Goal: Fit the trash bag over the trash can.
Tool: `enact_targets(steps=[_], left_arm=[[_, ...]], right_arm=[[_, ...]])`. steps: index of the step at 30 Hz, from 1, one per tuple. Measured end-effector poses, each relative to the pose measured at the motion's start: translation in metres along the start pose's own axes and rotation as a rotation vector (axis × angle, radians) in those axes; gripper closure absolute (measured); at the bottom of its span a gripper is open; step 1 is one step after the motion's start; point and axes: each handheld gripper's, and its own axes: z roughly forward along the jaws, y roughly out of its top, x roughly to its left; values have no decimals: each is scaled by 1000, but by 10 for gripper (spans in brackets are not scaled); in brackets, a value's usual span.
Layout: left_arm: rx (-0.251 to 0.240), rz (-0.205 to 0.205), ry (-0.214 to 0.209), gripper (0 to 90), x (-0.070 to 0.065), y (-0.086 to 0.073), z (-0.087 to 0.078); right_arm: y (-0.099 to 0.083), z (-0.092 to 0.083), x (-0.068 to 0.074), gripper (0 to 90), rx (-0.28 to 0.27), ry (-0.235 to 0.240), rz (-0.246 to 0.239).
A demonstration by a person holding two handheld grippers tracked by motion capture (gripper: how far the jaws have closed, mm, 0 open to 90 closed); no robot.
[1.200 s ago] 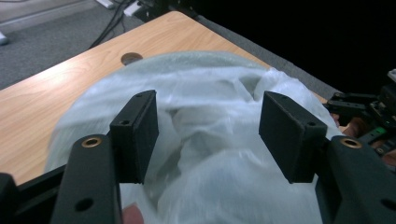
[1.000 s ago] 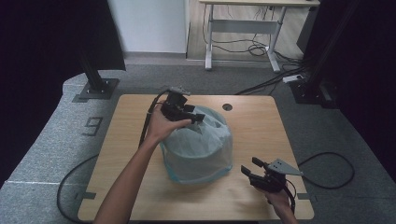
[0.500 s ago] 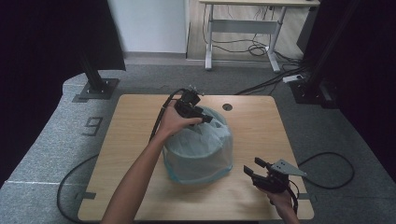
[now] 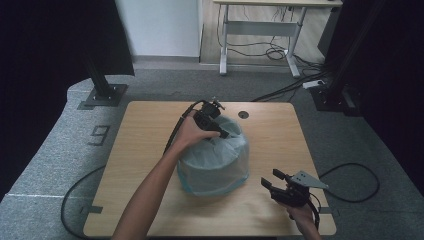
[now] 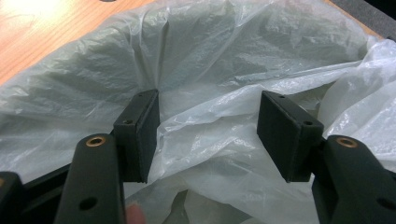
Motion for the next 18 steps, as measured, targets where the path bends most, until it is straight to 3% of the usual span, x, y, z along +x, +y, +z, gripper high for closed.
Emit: enact_targets(steps=[4,7,13,18], left_arm=[[-26,2,1,389,-1,-2,-7],[-82,12,5,388,-5,-6,-22],[-152,49,-15,390,-22,-21,-49],[-136,73,-43,391,-35,-35,-49]], right_arm=[[0,-1,-1,346,0,-1,-2],[0,-2,-2,346,-5,-6,2],[1,-5,-4,346,-13,-13,11],[2,-6,-3,346,-15,-14,9]])
